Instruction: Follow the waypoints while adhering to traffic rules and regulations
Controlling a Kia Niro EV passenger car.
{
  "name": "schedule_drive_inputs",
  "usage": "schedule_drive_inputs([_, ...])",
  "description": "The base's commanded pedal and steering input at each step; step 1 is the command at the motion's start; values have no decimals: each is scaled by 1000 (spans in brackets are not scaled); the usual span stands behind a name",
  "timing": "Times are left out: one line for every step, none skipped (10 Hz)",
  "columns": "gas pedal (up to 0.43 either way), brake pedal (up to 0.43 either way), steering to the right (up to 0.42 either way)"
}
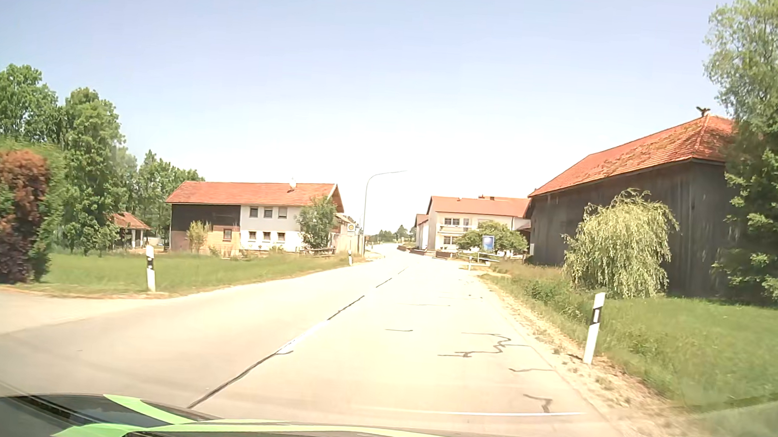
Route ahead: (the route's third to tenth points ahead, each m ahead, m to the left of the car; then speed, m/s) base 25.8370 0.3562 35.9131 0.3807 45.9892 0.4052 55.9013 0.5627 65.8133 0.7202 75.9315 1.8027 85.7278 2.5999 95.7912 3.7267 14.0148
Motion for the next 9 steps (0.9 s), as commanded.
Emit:
schedule_drive_inputs([189,0,20])
schedule_drive_inputs([189,0,18])
schedule_drive_inputs([177,0,17])
schedule_drive_inputs([157,0,15])
schedule_drive_inputs([157,0,12])
schedule_drive_inputs([157,0,8])
schedule_drive_inputs([169,0,3])
schedule_drive_inputs([169,0,1])
schedule_drive_inputs([177,0,2])
